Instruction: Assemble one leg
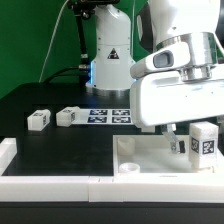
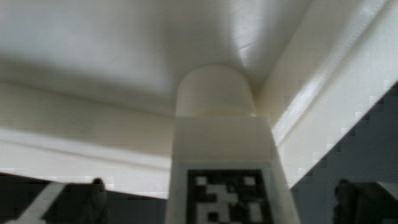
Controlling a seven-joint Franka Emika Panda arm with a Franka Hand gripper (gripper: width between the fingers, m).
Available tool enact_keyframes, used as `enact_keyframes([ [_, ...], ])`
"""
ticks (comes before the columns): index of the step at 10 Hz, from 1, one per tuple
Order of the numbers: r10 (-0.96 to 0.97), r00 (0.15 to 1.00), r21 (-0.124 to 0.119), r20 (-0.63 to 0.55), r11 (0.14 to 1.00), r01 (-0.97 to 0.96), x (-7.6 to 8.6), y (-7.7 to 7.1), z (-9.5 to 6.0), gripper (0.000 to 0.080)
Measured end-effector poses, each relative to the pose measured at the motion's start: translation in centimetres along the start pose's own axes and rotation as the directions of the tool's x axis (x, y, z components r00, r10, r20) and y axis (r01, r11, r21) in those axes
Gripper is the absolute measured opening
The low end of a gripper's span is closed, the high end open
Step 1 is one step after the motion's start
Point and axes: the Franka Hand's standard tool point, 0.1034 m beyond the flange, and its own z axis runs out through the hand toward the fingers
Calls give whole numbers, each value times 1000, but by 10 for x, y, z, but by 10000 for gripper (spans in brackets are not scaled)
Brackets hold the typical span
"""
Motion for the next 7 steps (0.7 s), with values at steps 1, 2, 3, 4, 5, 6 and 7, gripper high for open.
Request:
enact_keyframes([
  [1,0,1000,0,0,1000,0,0,0,0,648],
  [2,-1,1000,2,8,1000,1,1,2,-3,649],
  [3,0,1000,3,18,1000,0,7,5,-15,649],
  [4,0,1000,0,11,1000,0,13,7,-22,649],
  [5,0,1000,-1,9,1000,0,14,7,-23,649],
  [6,1,1000,0,11,1000,-1,13,8,-22,649],
  [7,1,998,17,57,1000,-2,11,4,-21,649],
])
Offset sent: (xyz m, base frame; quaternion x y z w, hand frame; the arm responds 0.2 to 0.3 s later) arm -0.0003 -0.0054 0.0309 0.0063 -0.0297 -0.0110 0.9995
